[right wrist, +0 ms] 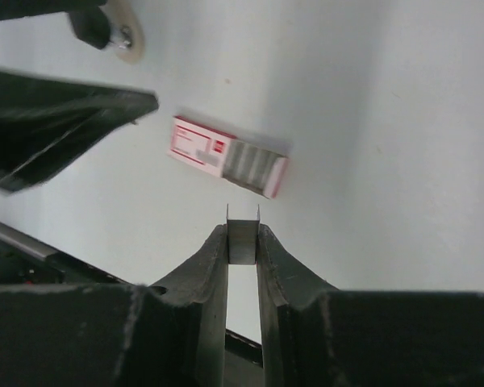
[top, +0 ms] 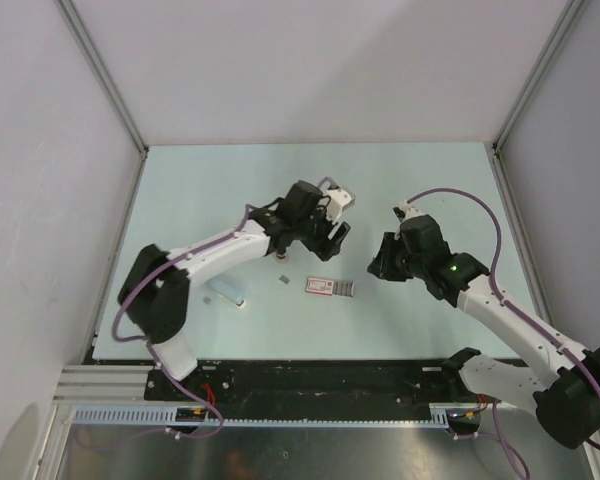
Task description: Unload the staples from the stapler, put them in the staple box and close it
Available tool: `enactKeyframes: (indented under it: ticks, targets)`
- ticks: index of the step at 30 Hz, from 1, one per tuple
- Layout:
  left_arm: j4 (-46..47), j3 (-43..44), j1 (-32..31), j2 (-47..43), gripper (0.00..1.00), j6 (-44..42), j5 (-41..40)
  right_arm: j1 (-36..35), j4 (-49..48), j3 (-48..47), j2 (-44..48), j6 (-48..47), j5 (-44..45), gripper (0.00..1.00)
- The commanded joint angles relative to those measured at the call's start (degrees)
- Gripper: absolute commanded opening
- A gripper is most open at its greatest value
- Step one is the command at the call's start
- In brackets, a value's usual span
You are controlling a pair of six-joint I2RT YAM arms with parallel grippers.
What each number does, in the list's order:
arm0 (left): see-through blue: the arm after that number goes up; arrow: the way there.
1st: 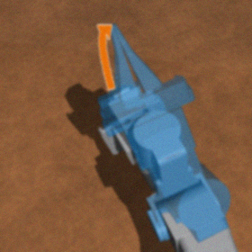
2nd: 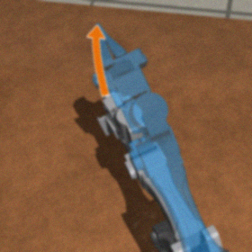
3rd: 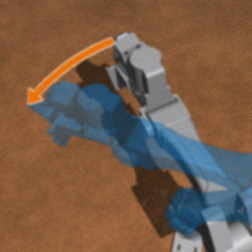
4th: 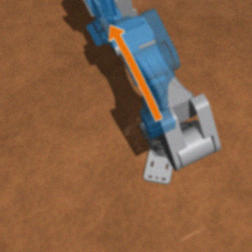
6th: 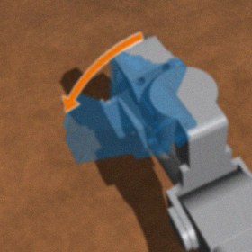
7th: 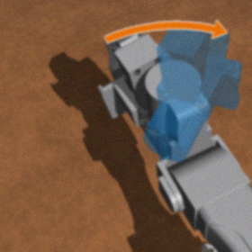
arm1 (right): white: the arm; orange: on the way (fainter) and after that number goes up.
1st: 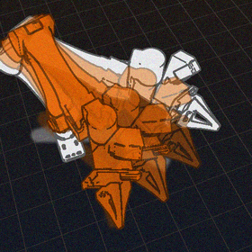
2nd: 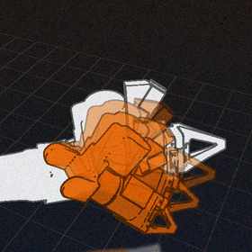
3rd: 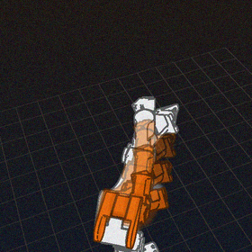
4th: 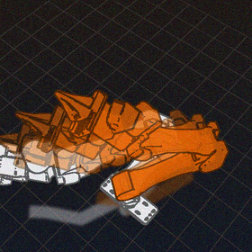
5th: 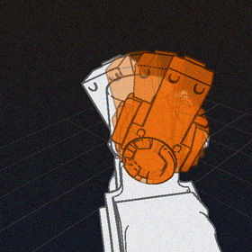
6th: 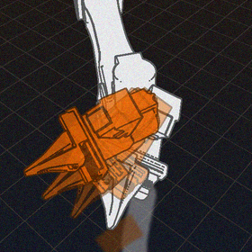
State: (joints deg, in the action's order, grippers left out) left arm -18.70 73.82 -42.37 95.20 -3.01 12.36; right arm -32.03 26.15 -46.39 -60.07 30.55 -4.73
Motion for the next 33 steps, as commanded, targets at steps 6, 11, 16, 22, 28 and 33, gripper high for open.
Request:
enactKeyframes:
  ticks: [6,11,16,22,28,33]
  targets:
    - [2.58,0.15,-1.85,10.46,0.70,-8.58,-18.58,-0.44,9.99,-2.05,2.05,-2.24,5.51,0.07]
    - [3.88,-2.29,-2.79,11.44,0.68,-8.39,-19.17,-1.10,9.32,-0.72,1.04,-1.50,3.49,0.06]
    - [4.91,-4.33,-3.96,12.06,0.68,-8.44,-18.85,-3.01,7.73,0.52,-1.65,-0.42,3.84,0.06]
    - [6.03,-7.25,-5.58,11.75,0.67,-8.73,-18.23,-4.59,6.50,0.60,-3.75,-0.10,4.47,0.05]
    - [6.53,-11.26,-6.38,9.39,0.67,-8.86,-17.09,-4.67,6.50,0.60,-4.25,-0.42,4.58,0.05]
    - [6.42,-14.22,-7.14,6.53,0.67,-8.13,-15.44,-4.98,5.82,0.60,-5.68,-0.59,4.44,0.05]
